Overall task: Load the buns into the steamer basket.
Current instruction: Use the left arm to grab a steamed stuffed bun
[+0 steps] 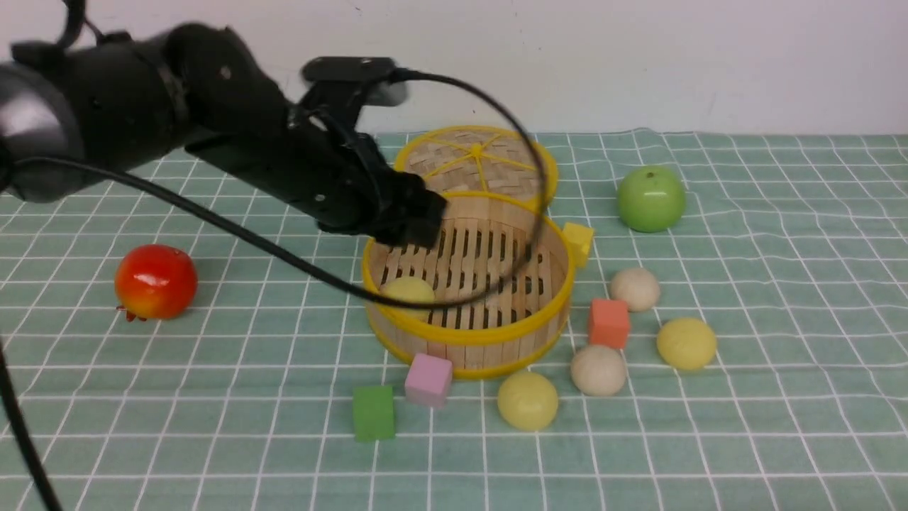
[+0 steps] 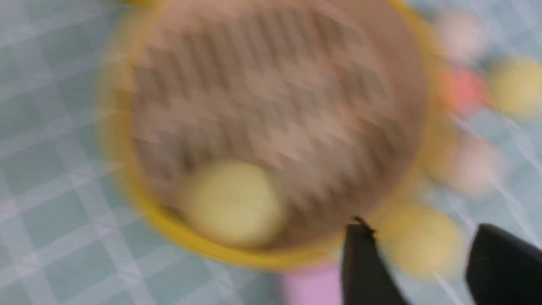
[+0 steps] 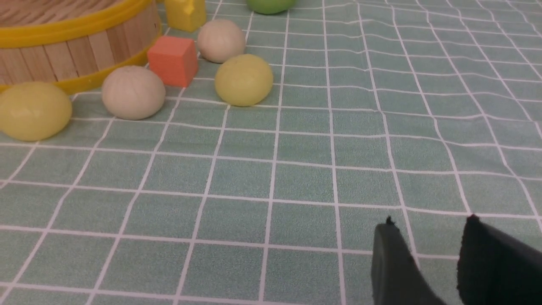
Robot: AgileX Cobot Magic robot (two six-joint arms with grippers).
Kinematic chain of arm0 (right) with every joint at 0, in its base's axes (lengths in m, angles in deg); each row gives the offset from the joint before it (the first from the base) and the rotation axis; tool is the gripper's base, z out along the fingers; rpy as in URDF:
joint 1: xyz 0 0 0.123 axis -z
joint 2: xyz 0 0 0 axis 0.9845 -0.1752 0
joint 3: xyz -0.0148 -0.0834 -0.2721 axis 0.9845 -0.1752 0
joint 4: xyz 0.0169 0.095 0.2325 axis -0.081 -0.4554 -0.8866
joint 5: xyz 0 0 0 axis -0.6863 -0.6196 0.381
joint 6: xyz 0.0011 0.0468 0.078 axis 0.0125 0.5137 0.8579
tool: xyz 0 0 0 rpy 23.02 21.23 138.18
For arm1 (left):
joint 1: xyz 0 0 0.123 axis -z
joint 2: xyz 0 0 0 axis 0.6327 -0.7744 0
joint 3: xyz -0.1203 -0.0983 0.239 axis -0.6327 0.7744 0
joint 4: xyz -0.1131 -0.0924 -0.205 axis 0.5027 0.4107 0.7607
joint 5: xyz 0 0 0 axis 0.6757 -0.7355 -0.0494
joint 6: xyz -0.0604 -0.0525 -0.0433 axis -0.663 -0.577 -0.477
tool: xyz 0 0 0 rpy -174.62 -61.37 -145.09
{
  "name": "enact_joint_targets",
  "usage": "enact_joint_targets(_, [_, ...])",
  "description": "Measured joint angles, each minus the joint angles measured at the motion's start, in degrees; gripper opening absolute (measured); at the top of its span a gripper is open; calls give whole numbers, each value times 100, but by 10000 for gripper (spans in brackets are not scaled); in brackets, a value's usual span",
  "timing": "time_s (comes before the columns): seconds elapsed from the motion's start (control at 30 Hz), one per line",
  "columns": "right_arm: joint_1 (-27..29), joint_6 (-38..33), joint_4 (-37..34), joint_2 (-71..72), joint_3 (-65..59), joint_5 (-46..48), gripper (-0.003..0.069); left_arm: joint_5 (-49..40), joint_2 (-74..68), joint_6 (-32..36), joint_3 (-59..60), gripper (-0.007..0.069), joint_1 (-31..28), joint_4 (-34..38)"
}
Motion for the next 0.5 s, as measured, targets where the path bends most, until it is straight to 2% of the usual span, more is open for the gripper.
enact_joint_targets(0.1, [0, 0, 0, 0, 0, 0, 240, -493, -88, 0, 0, 155, 744, -60])
enact_joint_targets(0.2, [0, 0, 0, 0, 0, 0, 240, -539, -375, -18, 0, 84, 1286, -187])
enact_joint_targets(0.33, [0, 0, 0, 0, 0, 0, 240, -285, -726, -200, 0, 93, 1540, -453])
enact_joint_targets(0.5, [0, 0, 0, 0, 0, 0, 240, 200, -1171, -737, 5, 219, 1504, -985])
